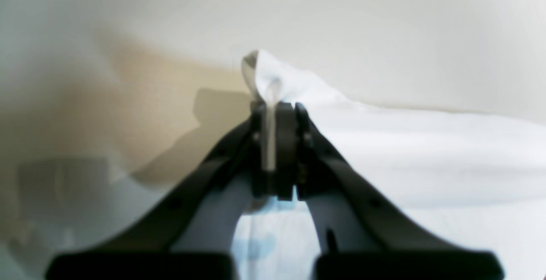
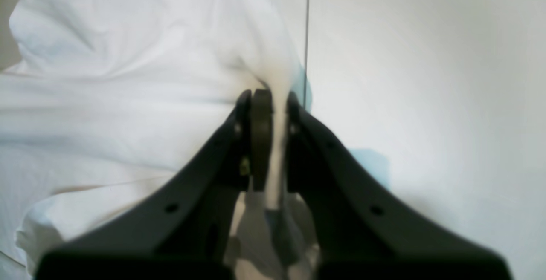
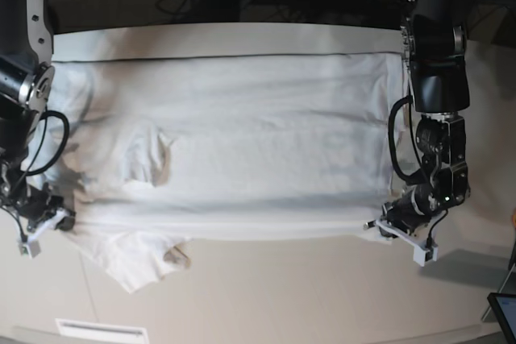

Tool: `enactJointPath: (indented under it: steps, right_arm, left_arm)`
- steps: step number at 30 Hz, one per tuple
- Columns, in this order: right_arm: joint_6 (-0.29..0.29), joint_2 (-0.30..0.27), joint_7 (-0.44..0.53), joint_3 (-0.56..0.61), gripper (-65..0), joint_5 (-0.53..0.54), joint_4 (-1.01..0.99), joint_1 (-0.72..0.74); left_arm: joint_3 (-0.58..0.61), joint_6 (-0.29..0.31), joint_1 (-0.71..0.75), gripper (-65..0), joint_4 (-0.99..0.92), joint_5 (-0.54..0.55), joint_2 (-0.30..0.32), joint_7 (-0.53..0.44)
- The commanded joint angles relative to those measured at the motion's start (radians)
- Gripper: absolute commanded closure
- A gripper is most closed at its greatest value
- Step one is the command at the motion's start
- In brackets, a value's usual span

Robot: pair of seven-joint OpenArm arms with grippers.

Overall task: Fold the T-shirt properly
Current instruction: 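Lift the hem with both grippers and fold it toward the folded edge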

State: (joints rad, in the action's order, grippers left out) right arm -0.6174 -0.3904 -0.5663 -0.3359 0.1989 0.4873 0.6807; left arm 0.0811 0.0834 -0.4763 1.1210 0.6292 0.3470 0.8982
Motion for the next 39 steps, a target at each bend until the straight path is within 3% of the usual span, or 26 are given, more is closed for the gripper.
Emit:
enactJointPath:
  steps: [1,7,15,29,39]
  right_arm:
    - [0.001,-0.022,0.024,-0.004,0.0,0.009,0.02,0.035]
    - [0.0,-0.018,0.012,-0.004,0.0,0.009,0.162,-0.025]
    - [0.0,-0.02,-0.091,-0.004,0.0,0.009,0.31,-0.059]
    - [0.004,-0.048,-0.189,-0.004,0.0,0.066,0.468,-0.157]
    - [0.003,-0.068,-0.245,-0.004,0.0,0.066,0.494,-0.191]
  left_arm:
    - [-0.01,0.002,-0.017,0.0,0.044,-0.004,0.016,-0.001]
    - [-0.011,0.002,0.054,0.0,0.181,-0.001,0.013,0.088]
    - [-0.013,0.0,0.159,0.0,0.388,-0.001,0.01,0.169]
    - [-0.016,-0.001,0.259,0.0,0.503,-0.001,0.036,0.174]
    - [-0.119,0.002,0.29,0.0,0.505,-0.001,0.06,0.174]
